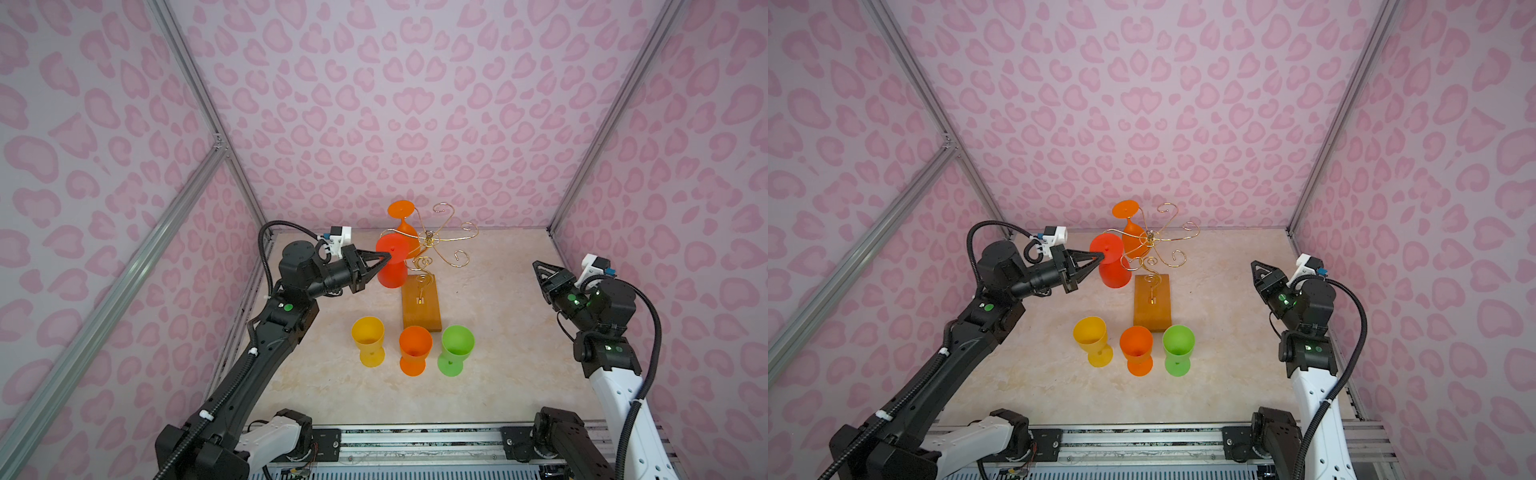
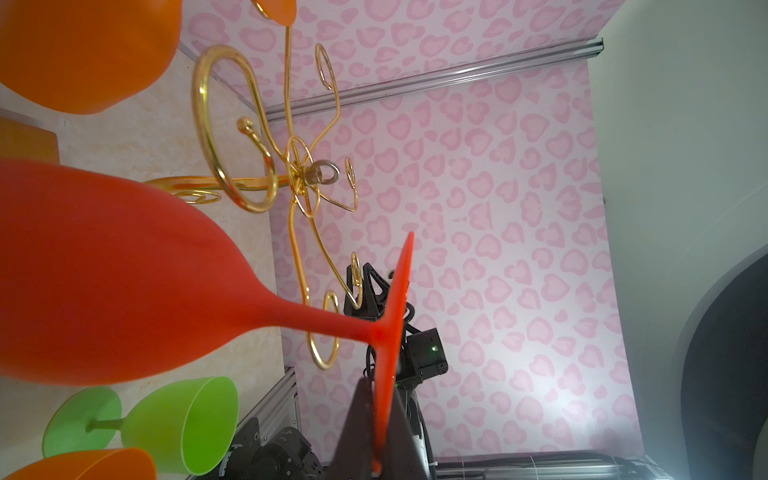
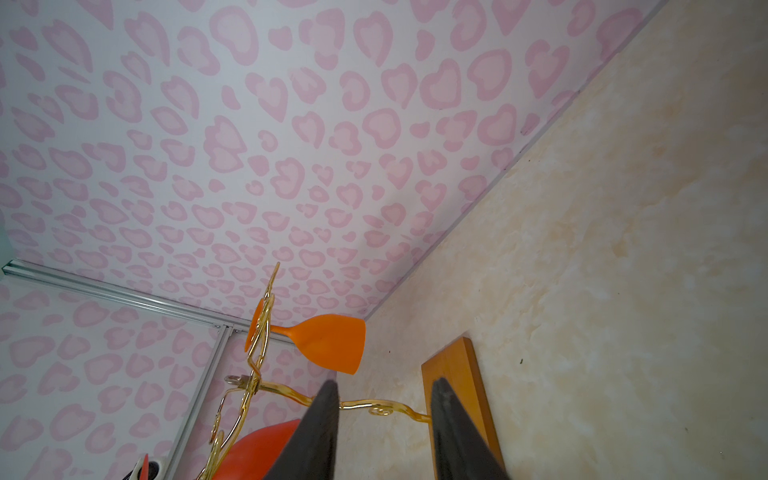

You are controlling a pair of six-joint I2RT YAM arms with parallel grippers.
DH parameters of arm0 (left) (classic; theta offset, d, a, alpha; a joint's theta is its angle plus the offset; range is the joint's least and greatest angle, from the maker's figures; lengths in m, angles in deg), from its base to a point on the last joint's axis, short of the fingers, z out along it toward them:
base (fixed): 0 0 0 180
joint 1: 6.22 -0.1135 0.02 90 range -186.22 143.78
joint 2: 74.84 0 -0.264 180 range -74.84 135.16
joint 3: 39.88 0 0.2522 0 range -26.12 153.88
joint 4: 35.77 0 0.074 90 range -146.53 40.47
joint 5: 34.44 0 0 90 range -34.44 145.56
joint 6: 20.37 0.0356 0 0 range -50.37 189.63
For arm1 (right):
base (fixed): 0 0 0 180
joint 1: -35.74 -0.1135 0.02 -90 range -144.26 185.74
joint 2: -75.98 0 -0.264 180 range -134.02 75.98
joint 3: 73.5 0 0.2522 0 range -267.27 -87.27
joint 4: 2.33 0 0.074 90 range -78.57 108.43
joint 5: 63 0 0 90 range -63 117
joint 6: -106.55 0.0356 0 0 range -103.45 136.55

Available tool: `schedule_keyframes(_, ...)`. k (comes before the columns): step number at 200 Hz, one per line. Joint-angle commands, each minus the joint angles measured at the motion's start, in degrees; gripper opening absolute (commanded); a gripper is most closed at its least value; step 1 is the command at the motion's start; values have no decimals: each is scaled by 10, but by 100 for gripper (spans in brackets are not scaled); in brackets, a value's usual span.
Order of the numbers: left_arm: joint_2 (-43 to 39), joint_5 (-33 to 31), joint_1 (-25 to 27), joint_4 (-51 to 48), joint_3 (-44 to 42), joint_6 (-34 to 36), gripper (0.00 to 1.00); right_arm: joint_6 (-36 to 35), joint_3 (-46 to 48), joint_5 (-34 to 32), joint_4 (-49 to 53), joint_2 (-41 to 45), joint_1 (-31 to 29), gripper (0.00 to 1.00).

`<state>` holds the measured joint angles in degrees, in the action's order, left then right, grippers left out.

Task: Take the wine glass off the wine glass rack
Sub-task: 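Lift the red glass off its hook and raise it with the left gripper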

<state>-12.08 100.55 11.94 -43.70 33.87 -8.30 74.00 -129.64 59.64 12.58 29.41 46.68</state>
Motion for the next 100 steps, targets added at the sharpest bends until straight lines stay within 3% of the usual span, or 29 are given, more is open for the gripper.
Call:
schedule_keyframes(1, -40, 20, -14, -10, -1, 9, 3, -2, 0, 6, -13, 0, 0, 38)
schedule_keyframes(34, -96, 55, -71, -88, 44, 50, 3, -4, -9, 7, -13, -3, 0, 38)
schedule_keyframes(61, -106, 79, -94, -77, 87, 43, 3, -3, -17, 13, -21, -6, 0, 38)
schedule_keyframes(100, -70, 90, -86, 80, 151, -13, 3, 8, -32, 44, -92, 10, -1, 39)
